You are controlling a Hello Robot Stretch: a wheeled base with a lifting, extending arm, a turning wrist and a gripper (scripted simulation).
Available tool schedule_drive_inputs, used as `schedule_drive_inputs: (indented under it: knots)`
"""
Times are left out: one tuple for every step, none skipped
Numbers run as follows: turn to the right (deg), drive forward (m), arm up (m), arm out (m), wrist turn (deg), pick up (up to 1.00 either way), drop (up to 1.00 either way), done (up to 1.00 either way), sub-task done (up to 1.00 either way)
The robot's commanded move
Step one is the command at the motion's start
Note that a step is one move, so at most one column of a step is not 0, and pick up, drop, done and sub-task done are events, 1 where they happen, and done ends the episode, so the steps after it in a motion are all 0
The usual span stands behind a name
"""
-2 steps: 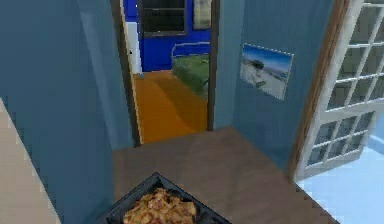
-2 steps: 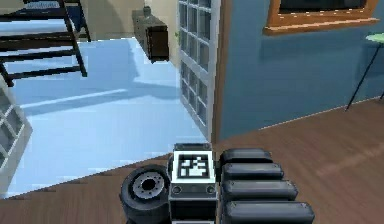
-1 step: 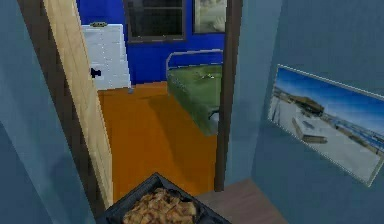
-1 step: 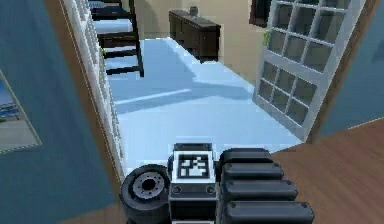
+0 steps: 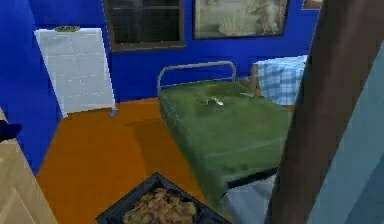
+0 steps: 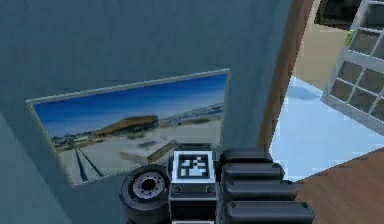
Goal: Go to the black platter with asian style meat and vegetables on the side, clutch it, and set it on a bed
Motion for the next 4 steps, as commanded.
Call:
schedule_drive_inputs:
  knots:
    - [-15.0, 0.0, 0.0, 0.0, 0.0, 0.0, 0.0, 0.0, 0.0]
    - [0.0, 1.0, 0.0, 0.0, 0.0, 0.0, 0.0, 0.0, 0.0]
    - [0.0, 0.65, 0.0, 0.0, 0.0, 0.0, 0.0, 0.0, 0.0]
    - [45.0, 0.0, 0.0, 0.0, 0.0, 0.0, 0.0, 0.0, 0.0]
